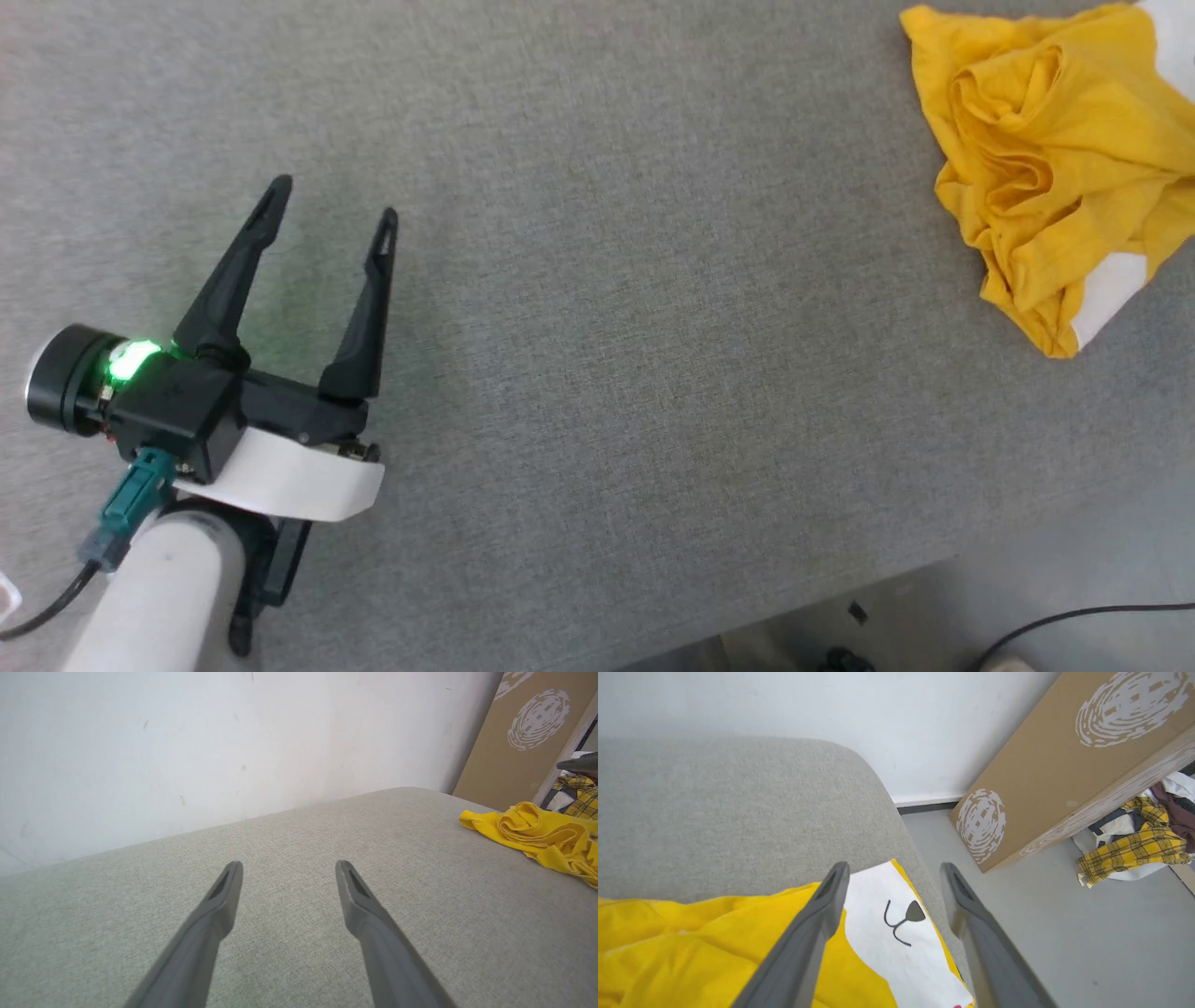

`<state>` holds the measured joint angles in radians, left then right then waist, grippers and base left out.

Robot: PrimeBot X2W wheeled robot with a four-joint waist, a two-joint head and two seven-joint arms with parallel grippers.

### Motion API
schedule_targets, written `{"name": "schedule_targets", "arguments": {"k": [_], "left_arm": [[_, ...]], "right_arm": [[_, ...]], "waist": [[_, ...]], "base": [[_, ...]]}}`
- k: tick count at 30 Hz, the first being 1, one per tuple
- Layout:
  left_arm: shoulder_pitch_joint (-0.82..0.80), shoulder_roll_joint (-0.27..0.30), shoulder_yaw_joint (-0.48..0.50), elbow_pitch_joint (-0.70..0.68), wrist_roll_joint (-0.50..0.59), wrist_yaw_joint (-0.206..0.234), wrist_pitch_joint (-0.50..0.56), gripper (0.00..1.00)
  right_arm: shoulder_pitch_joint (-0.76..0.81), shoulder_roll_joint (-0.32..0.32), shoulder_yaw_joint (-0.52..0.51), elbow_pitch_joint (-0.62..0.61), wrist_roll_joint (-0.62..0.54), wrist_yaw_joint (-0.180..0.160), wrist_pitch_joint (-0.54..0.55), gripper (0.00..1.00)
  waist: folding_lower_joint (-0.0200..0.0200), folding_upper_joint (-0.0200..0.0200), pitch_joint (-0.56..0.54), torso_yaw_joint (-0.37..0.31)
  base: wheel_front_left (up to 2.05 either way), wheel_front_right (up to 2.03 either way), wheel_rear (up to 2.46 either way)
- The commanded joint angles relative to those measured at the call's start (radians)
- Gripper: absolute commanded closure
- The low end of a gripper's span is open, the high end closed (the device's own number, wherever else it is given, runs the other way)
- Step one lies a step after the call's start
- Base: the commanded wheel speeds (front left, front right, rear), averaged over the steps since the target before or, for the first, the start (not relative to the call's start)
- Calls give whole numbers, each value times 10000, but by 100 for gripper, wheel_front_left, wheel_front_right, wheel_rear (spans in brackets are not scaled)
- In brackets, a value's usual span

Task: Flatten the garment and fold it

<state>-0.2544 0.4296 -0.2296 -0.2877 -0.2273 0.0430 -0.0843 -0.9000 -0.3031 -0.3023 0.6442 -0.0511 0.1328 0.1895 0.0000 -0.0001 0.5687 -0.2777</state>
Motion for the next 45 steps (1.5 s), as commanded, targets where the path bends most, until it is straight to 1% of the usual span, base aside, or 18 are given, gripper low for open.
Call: {"name": "schedule_targets", "arguments": {"k": [1, 4, 6, 13, 16, 18, 19, 20, 22, 27, 32, 38, 45], "left_arm": [[-75, -164, 22, 186, -34, 162, -254, 0], [36, -407, 125, 464, -151, 357, -697, 0], [87, -481, 160, 560, -188, 418, -849, 0], [666, -1035, 334, 1107, -553, 747, -1460, 0], [1040, -1270, 438, 1303, -772, 876, -1568, 0], [1288, -1387, 475, 1334, -810, 988, -1614, 0], [1485, -1474, 513, 1377, -832, 1071, -1651, 0], [1485, -1474, 513, 1377, -832, 1071, -1651, 0], [1649, -1465, 496, 1371, -776, 1045, -1688, 0], [1919, -1526, 635, 1565, -592, 1219, -1743, 0], [2137, -1657, 523, 1803, -412, 1237, -1763, 0], [2447, -1738, 479, 2042, -256, 1242, -1771, 0], [2825, -1877, 580, 2056, -178, 1238, -1773, 0]], "right_arm": [[167, 124, -155, -263, 276, -21, -397, 0], [496, 374, -247, -685, 803, -21, -905, 0], [670, 442, -209, -851, 956, -21, -1014, 0], [2542, 859, 199, -2445, 1948, -21, -1343, 0], [3535, 1190, 325, -3265, 2086, -21, -1506, 0], [4196, 1524, 354, -3809, 2157, -21, -1567, 0], [4810, 1790, 288, -4303, 2147, -21, -1683, 0], [4810, 1790, 288, -4303, 2147, -21, -1683, 0], [5352, 2009, 332, -4734, 2135, -21, -1737, 0], [6472, 2349, 556, -5661, 1927, -21, -1833, 0], [7599, 2509, 781, -6564, 1812, -21, -1886, 0], [8623, 2525, 1064, -6897, 2386, -21, -2308, 0], [9321, 2526, 1126, -6693, 2410, -21, -2873, 0]], "waist": [[0, 1, -475, 298], [0, 1, -921, 547], [0, 1, -1080, 633], [0, 1, -2239, 1247], [0, 1, -2710, 1485], [0, 1, -2957, 1624], [0, 1, -3208, 1787], [0, 1, -3208, 1787], [0, 1, -3407, 1894], [0, 1, -3880, 2141], [0, 1, -4322, 2380], [0, 1, -4748, 2565], [0, 1, -5100, 2753]], "base": [[0, 0, 0], [0, 0, 0], [0, 0, 0], [0, 0, 0], [0, 0, 0], [0, 0, 0], [0, 0, 0], [0, 0, 0], [0, 0, 0], [0, 0, 0], [0, 0, 0], [0, 0, 0], [0, 0, 0]]}}
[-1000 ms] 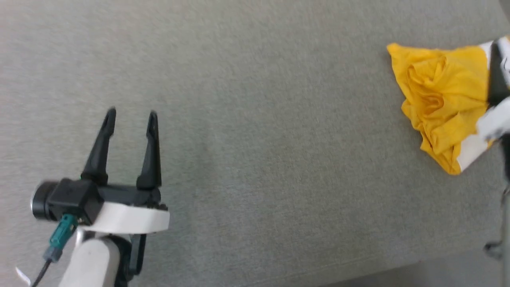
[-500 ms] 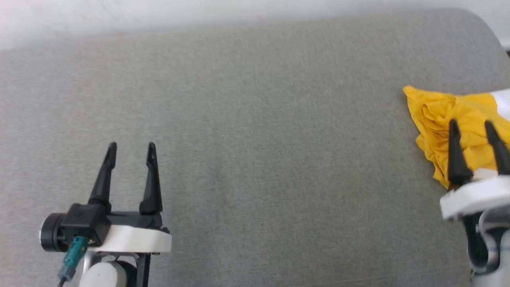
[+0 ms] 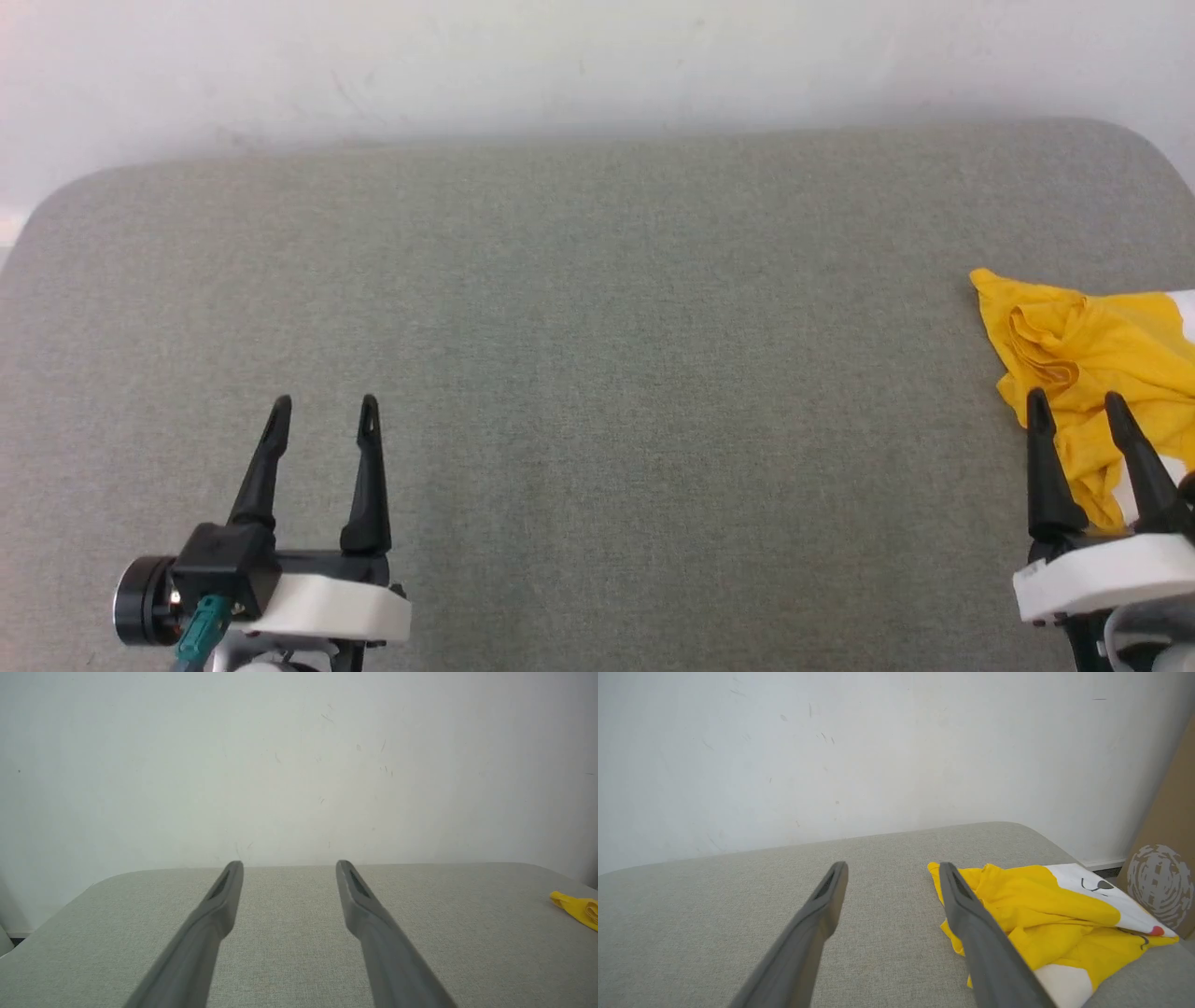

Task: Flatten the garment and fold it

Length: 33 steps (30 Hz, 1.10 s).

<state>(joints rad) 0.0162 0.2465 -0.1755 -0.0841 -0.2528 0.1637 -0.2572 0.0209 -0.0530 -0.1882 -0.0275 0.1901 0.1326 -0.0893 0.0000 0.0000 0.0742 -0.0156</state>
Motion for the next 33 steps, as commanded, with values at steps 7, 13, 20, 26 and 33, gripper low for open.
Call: {"name": "schedule_targets", "arguments": {"k": [7, 13, 20, 26, 33], "left_arm": [[534, -143, 92, 122, 166, -38, -44, 0], [649, -411, 26, 294, 260, -159, -45, 0], [570, -647, 245, -22, 406, -224, 6, 100], [564, -665, 242, 7, 442, -247, 60, 100], [523, -739, 328, 54, 560, -326, 203, 100]], "right_arm": [[321, 27, 0, 286, -320, -19, -624, 0], [446, 27, 47, 627, -335, -19, -921, 0], [405, -4, 49, 755, -270, 0, -1049, 100], [396, -7, 59, 745, -301, 0, -1015, 100], [361, -5, 163, 719, -392, -1, -907, 100]], "waist": [[0, 0, -261, 200], [0, 0, -216, 275], [3, 0, -12, 277], [4, 0, -25, 275], [4, 0, -65, 268]], "base": [[0, 0, 0], [0, 0, 0], [0, 0, 0], [0, 0, 0], [0, 0, 0]]}}
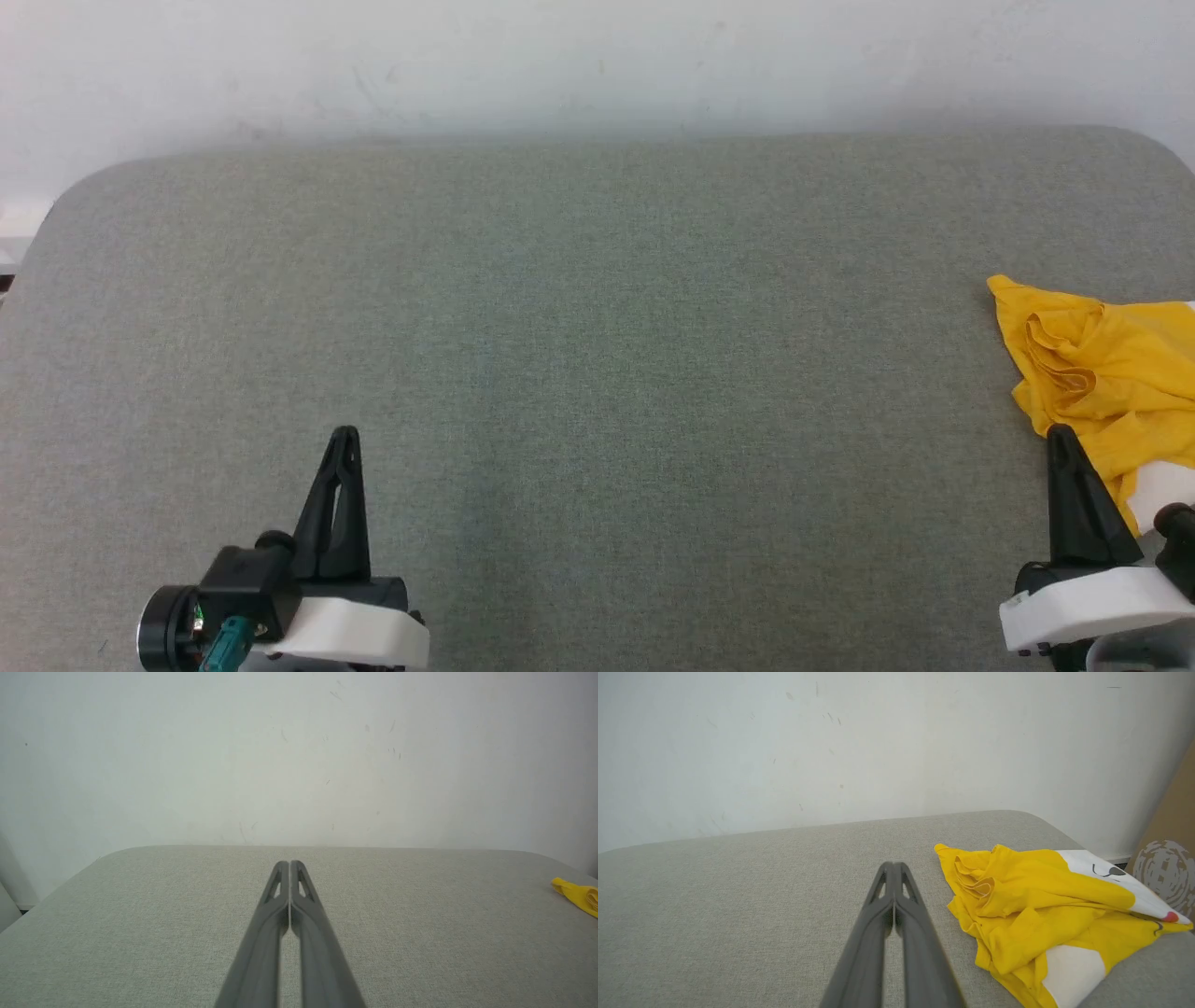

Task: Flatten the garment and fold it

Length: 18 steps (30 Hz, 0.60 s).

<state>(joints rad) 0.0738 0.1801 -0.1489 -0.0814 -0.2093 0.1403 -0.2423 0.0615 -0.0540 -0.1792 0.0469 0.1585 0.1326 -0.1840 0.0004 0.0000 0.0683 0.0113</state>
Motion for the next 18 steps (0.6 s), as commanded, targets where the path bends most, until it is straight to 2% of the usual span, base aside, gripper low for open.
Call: {"name": "schedule_targets", "arguments": {"k": [1, 18], "left_arm": [[-59, -86, 73, 34, 142, -103, 74, 100], [-159, -265, 283, 150, 430, -295, 421, 100]], "right_arm": [[-50, 5, 87, -29, -88, -2, 56, 100], [-133, 10, 339, -94, -309, -4, 320, 100]], "waist": [[-1, 0, -13, -3], [-1, 0, -112, -19]], "base": [[0, 0, 0], [0, 0, 0]]}}
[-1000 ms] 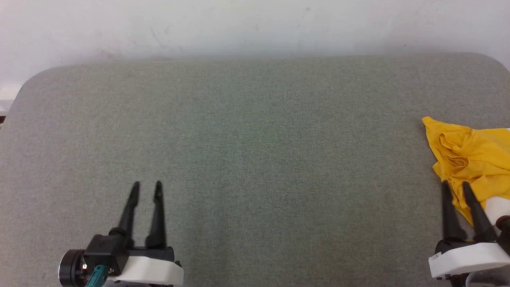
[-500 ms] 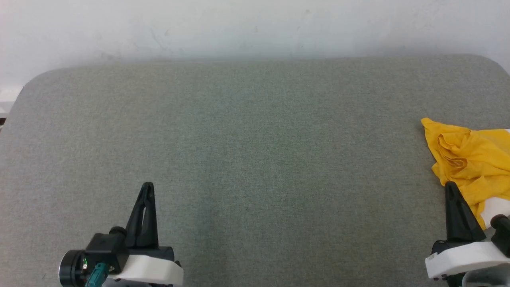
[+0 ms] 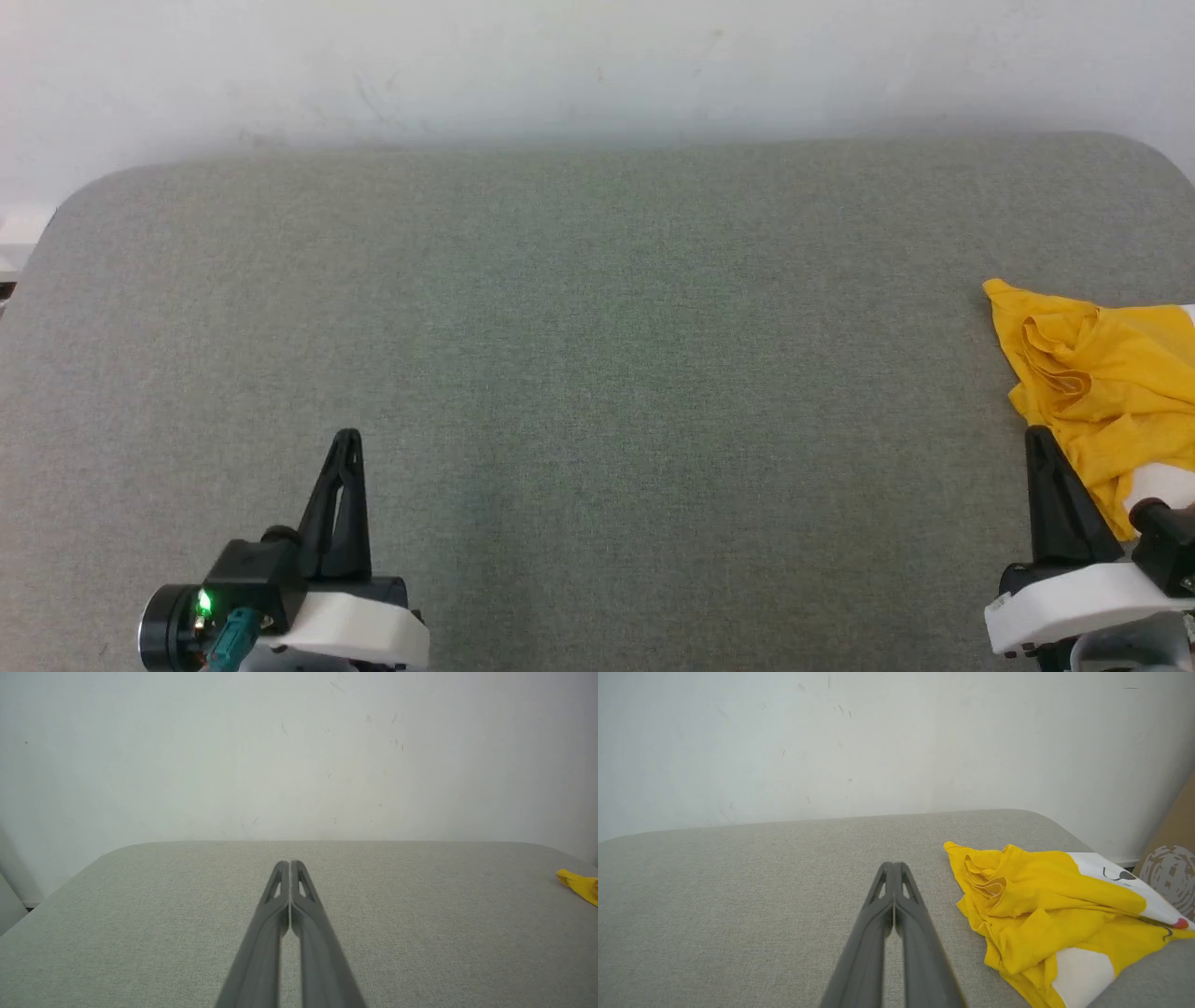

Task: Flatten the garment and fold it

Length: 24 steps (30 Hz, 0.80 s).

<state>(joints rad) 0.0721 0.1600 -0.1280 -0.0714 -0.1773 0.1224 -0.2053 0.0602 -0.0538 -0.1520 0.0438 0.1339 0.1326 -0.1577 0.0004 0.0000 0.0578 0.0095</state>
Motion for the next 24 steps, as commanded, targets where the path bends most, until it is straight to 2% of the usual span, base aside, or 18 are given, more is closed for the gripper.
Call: {"name": "schedule_targets", "arguments": {"k": [1, 24], "left_arm": [[-148, -74, 86, 57, 127, -128, 71, 100], [-278, -307, 357, 206, 500, -377, 520, 100]], "right_arm": [[-125, 8, 82, -67, -77, -4, 73, 100], [-233, 14, 408, -151, -363, -8, 414, 100]], "waist": [[-1, 0, -12, -2], [-1, 0, -141, -23]], "base": [[0, 0, 0], [0, 0, 0]]}}
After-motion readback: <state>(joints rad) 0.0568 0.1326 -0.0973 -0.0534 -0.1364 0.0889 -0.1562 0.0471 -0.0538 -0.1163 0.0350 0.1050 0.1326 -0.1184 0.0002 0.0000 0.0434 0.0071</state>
